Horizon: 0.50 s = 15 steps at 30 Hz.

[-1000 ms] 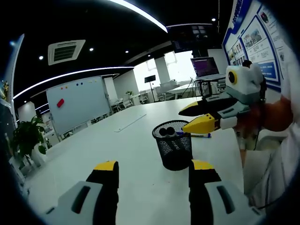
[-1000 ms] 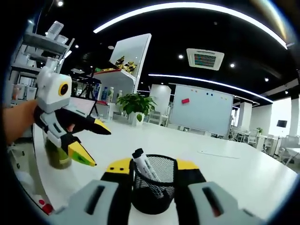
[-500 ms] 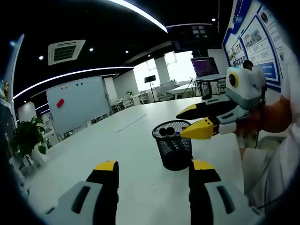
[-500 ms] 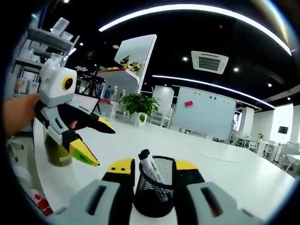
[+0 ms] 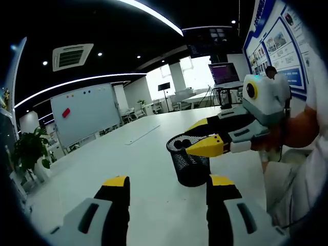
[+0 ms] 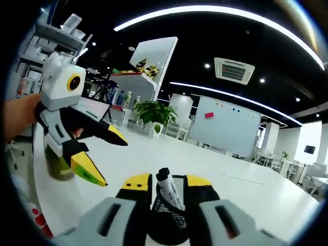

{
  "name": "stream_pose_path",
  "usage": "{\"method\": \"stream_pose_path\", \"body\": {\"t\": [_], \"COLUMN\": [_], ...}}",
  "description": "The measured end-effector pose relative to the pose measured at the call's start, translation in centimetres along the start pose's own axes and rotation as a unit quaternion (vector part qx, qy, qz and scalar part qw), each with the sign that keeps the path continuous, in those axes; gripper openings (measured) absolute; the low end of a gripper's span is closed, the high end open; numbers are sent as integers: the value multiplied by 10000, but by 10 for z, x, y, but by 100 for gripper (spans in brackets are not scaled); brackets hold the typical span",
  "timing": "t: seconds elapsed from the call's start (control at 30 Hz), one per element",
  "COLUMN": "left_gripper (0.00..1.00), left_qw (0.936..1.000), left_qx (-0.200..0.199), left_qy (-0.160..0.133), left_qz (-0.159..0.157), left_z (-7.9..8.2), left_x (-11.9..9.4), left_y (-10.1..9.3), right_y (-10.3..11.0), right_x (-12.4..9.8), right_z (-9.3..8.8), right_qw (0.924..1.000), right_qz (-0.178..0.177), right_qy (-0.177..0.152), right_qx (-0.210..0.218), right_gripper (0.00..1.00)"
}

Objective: Pick up the whiteboard markers from the pen holder and place them facing the whiteboard neatly

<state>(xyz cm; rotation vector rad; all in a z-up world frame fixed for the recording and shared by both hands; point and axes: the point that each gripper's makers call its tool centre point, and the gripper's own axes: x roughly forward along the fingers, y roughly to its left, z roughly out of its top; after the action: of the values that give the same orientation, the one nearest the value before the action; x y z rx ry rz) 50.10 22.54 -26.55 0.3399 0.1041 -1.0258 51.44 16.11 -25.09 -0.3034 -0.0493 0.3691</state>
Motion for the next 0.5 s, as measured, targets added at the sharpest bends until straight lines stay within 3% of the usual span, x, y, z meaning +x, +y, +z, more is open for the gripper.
{"method": "stream_pose_path", "body": {"t": [0.13,0.27,0.5], "left_gripper": [62,62,62], "left_qw": [10000,10000,10000], "left_qx": [0,-1,-2], "left_qy": [1,1,2], "left_qz": [-2,1,1], "left_z": [0,0,0], "left_x": [0,0,-1], "left_y": [0,0,0], "right_y": [3,4,3], "right_x": [4,6,7], "right_z": [-1,-2,-3], "right_qw": [10000,9999,9999], "right_qz": [56,54,54], "right_qy": [41,65,95], "right_qx": [-24,-107,-88], "right_gripper": [23,15,16]}}
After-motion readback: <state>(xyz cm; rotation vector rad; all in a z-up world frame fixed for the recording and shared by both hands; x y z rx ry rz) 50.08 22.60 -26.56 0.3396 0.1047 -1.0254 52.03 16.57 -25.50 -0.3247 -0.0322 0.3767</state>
